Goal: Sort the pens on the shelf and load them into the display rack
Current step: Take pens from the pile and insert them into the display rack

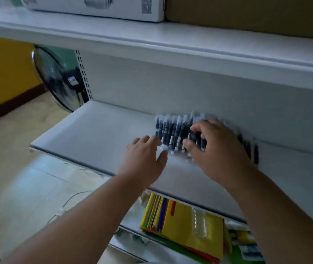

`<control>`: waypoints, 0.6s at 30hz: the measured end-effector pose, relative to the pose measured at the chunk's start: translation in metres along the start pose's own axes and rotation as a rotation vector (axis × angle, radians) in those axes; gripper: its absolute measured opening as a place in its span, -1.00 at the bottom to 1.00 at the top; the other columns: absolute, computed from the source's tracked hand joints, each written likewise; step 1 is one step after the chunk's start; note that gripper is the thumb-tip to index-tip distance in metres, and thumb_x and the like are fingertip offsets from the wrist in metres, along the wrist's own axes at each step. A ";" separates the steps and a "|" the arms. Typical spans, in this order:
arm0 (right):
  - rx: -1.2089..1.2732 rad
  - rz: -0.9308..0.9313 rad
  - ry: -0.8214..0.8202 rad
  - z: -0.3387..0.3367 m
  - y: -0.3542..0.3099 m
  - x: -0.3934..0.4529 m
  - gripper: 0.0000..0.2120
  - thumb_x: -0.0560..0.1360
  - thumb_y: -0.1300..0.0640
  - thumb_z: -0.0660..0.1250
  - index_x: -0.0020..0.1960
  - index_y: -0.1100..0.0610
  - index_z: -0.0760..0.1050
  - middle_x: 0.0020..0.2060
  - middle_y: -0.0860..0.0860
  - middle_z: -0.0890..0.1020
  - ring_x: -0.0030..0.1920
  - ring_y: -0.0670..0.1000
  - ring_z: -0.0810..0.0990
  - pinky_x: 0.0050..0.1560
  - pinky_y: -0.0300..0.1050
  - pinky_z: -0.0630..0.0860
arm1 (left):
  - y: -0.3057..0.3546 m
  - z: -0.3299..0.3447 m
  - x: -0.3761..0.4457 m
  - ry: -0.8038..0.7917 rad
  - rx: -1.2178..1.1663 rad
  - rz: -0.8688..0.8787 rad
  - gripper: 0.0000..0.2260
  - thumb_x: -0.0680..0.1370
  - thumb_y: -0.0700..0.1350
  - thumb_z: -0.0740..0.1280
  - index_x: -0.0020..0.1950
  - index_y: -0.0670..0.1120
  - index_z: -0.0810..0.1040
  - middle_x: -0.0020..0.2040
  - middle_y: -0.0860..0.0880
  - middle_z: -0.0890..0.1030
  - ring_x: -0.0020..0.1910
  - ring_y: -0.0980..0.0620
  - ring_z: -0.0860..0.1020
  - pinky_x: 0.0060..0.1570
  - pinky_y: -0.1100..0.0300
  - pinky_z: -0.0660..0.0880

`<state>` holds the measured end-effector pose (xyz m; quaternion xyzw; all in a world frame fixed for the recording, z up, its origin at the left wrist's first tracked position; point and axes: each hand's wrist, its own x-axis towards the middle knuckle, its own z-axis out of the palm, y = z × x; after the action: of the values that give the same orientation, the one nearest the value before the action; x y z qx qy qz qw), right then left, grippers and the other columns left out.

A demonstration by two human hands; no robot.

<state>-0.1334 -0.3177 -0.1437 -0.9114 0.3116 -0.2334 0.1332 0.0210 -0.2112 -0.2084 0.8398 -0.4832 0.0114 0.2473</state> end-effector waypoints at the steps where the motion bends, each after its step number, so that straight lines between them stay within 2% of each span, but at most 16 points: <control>1: -0.009 0.027 0.018 0.001 -0.003 0.002 -0.68 0.51 -0.10 0.35 0.20 0.02 0.49 0.06 -0.09 0.50 0.03 -0.06 0.51 -0.04 -0.19 0.35 | -0.006 0.001 0.012 -0.024 -0.008 0.028 -0.70 0.59 0.15 0.22 0.22 0.03 0.49 0.06 0.06 0.59 0.13 -0.01 0.49 0.12 0.08 0.41; 4: -0.040 0.105 0.077 0.008 -0.011 0.005 -0.68 0.52 -0.10 0.34 0.20 0.01 0.49 0.01 -0.15 0.43 0.07 -0.09 0.50 -0.03 -0.21 0.31 | -0.022 0.006 0.041 -0.090 0.003 0.107 -0.64 0.55 0.25 0.25 0.17 0.02 0.47 0.05 0.04 0.58 0.11 -0.03 0.50 0.08 0.08 0.41; 8: -0.048 0.200 0.084 0.019 -0.020 -0.002 -0.67 0.52 -0.12 0.32 0.21 0.01 0.48 0.07 -0.09 0.50 0.03 -0.08 0.51 -0.10 -0.16 0.39 | -0.033 0.011 0.062 -0.218 0.024 0.136 -0.49 0.48 0.37 0.27 0.21 0.01 0.45 0.11 0.00 0.58 0.12 -0.08 0.51 0.04 0.07 0.41; 10: -0.047 0.234 0.077 0.020 -0.023 -0.006 -0.68 0.52 -0.13 0.32 0.20 0.00 0.48 0.06 -0.10 0.51 -0.02 -0.08 0.51 -0.12 -0.13 0.45 | -0.035 0.013 0.068 -0.252 0.043 0.162 -0.45 0.46 0.40 0.27 0.20 0.00 0.45 0.11 -0.03 0.58 0.12 -0.11 0.52 0.02 0.07 0.42; 13: -0.073 0.255 0.092 0.023 -0.025 -0.004 -0.68 0.52 -0.11 0.32 0.20 0.01 0.49 0.03 -0.11 0.50 -0.03 -0.07 0.51 -0.14 -0.14 0.42 | -0.038 0.015 0.077 -0.257 0.027 0.185 -0.48 0.47 0.36 0.30 0.17 -0.03 0.45 0.08 -0.07 0.59 0.07 -0.14 0.53 -0.08 0.08 0.40; 18: -0.071 0.283 0.110 0.024 -0.029 -0.001 -0.67 0.54 -0.08 0.34 0.24 0.03 0.48 -0.04 -0.16 0.41 -0.19 -0.18 0.43 -0.20 -0.42 0.26 | -0.040 0.016 0.085 -0.241 0.004 0.203 -0.62 0.52 0.27 0.26 0.06 -0.04 0.47 -0.01 -0.08 0.60 -0.05 -0.15 0.55 -0.20 0.10 0.41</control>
<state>-0.1073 -0.2924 -0.1531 -0.8483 0.4519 -0.2509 0.1150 0.0956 -0.2705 -0.2166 0.7825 -0.5917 -0.0637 0.1831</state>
